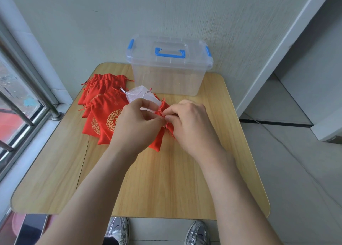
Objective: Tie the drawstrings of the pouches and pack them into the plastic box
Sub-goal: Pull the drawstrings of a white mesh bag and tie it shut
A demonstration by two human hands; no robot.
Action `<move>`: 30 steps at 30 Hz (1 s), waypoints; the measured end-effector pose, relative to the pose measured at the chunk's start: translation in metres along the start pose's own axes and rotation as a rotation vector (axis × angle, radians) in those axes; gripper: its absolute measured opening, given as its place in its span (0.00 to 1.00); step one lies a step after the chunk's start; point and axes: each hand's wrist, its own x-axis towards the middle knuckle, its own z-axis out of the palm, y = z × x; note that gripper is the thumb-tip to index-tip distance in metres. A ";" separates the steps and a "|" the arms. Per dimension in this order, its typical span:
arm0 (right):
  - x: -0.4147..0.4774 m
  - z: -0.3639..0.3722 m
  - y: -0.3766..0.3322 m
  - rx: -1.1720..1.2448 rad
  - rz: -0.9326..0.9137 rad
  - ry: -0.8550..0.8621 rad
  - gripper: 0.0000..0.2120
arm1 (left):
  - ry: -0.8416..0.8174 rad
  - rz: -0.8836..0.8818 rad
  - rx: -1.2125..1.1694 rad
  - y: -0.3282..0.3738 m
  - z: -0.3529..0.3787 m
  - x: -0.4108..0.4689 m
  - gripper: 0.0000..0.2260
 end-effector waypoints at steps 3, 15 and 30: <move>-0.001 0.000 -0.002 -0.039 -0.002 -0.012 0.07 | 0.023 0.088 0.080 -0.002 0.001 0.000 0.06; -0.002 0.003 -0.005 0.020 0.040 -0.069 0.07 | 0.089 0.294 0.308 -0.002 0.002 0.000 0.06; 0.000 -0.015 -0.007 0.588 0.487 -0.254 0.10 | 0.033 0.543 0.342 -0.008 0.000 0.004 0.11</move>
